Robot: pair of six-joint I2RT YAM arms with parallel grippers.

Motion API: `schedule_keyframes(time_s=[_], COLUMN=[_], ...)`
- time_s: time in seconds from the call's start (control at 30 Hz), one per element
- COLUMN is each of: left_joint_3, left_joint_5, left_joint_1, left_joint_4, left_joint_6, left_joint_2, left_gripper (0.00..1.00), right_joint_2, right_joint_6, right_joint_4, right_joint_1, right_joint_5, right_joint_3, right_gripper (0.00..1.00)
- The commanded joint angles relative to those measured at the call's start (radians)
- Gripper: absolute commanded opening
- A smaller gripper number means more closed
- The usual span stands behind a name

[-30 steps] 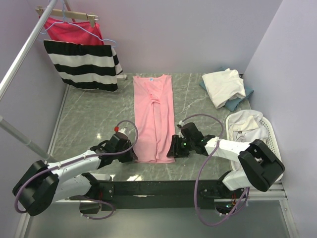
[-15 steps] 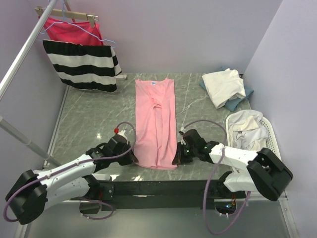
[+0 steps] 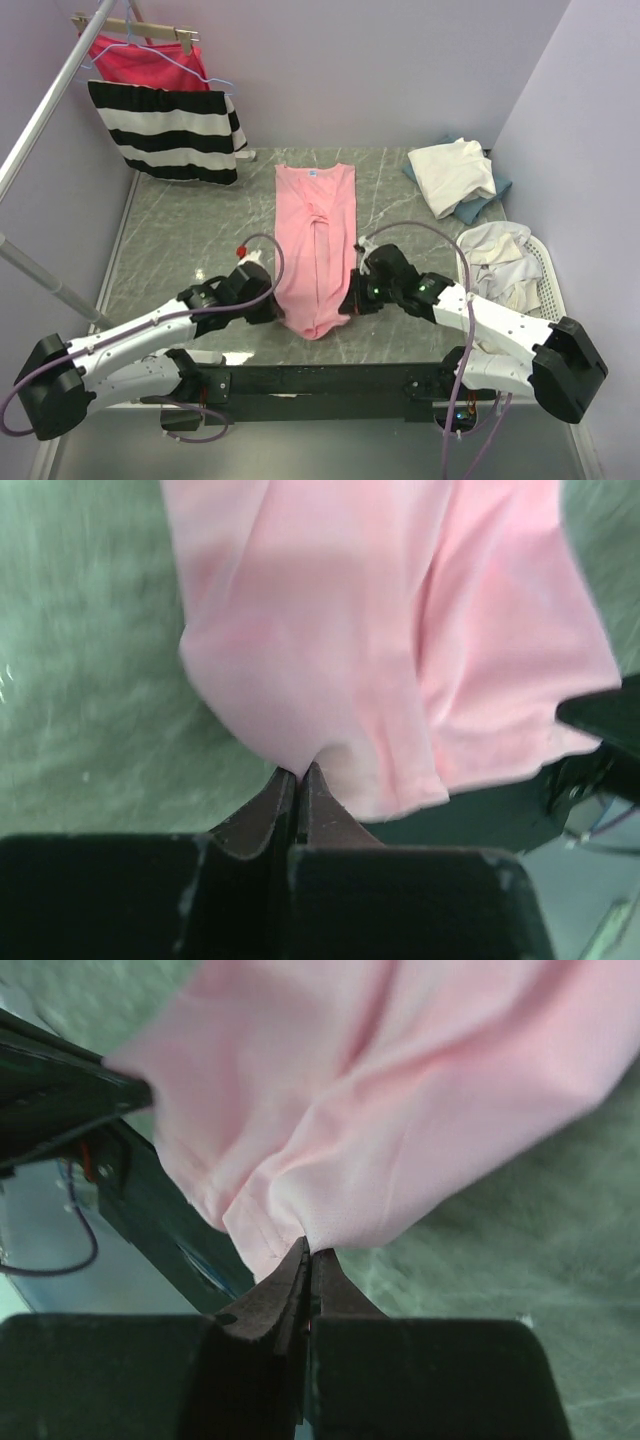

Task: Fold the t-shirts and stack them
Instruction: Grab the bottom of the folded rectangular tshirt with both arms, then fold the folded rectangular tshirt in 1/3 of the way

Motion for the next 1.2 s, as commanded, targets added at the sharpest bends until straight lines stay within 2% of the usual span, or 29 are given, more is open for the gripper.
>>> schedule_keyframes(time_s=[0.0,0.23,0.5,0.8,1.03,1.07,1.1,1.17], left_joint_3=[0.162,0.305,0.422,0.592,0.682,0.690,0.695,0.709], left_joint_5=[-0.162,-0.196,-0.119,-0.023,0.014,0.013,0.011,0.011], left_joint_1=[-0.002,0.069,0.258,0.361,0.409,0.419,0.425,0.438], left_joint_4=[-0.002,0.053,0.147,0.239,0.261,0.261,0.265,0.274], left_joint_6=[0.078,0.184,0.318,0.418,0.446,0.448,0.452,0.463], left_joint_2=[0.100,0.254,0.401,0.657,0.796,0.806,0.826,0.842], left_gripper=[0.01,0.01,0.01,0.01,0.01,0.01,0.03,0.47], right_joint_2=[0.044,0.159,0.337,0.582,0.736,0.750,0.769,0.779], right_joint_6=[-0.093,-0.179,-0.244,-0.288,-0.308,-0.307,-0.302,-0.302], right_joint_4=[-0.027,-0.032,-0.016,-0.036,-0.087,-0.096,-0.093,-0.090], right_joint_1=[-0.029,-0.135,-0.288,-0.351,-0.396,-0.400,-0.411,-0.425], right_joint_5=[0.064,0.060,-0.016,-0.075,-0.033,-0.017,0.004,0.071], right_joint_3=[0.131,0.259,0.392,0.576,0.705,0.722,0.740,0.759], right_gripper=[0.00,0.00,0.00,0.00,0.00,0.03,0.04,0.15])
